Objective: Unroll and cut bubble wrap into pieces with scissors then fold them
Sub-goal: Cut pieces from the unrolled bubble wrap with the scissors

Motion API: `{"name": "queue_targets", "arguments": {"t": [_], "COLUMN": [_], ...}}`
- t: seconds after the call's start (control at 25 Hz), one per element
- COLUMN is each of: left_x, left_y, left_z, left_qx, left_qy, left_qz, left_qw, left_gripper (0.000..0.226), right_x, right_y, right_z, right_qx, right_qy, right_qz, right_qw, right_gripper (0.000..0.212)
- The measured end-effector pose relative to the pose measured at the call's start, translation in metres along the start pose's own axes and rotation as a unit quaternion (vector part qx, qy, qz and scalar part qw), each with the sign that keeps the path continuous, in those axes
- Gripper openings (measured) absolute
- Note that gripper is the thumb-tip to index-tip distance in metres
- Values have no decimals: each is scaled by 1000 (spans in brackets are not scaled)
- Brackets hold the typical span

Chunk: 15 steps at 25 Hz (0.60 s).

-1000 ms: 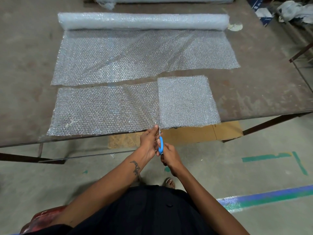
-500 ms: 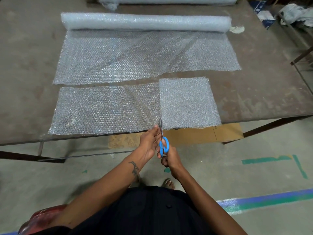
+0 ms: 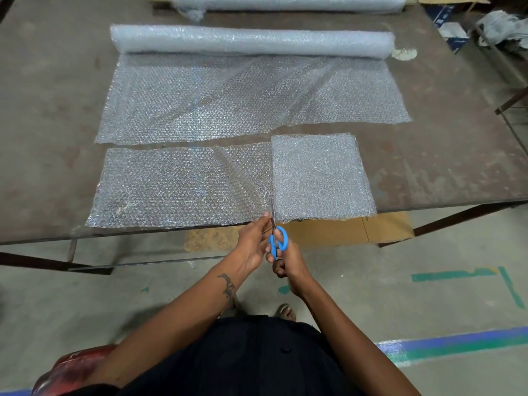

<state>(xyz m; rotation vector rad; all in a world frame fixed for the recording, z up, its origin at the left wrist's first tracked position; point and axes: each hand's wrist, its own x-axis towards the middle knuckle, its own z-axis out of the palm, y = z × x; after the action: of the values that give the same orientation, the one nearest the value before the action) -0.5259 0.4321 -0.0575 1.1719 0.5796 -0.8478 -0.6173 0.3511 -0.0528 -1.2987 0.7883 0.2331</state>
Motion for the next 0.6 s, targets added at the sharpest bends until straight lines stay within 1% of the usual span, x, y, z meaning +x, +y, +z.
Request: {"name": "queue_targets", "arguments": {"t": [0.12, 0.24, 0.48, 0.6], "left_x": [3, 6, 4, 2], "left_y": [0, 0, 3, 3], "left_z": [0, 4, 4, 1], "left_qx": [20, 25, 36, 38], "left_qy": [-2, -9, -11, -10], "left_qz": [5, 23, 24, 21], "left_qw": [1000, 999, 999, 999], "left_gripper": [36, 38, 30, 29], "right_x": [8, 16, 24, 26], "right_y": [-9, -18, -20, -18], "right_z": [3, 4, 1, 0], "right_qx": [15, 4, -17, -31], "right_qy": [4, 8, 9, 10], "right_qz": [7, 3, -3, -15], "right_qw": [1000, 1000, 1000, 999], "right_gripper": [53, 52, 54, 50]}}
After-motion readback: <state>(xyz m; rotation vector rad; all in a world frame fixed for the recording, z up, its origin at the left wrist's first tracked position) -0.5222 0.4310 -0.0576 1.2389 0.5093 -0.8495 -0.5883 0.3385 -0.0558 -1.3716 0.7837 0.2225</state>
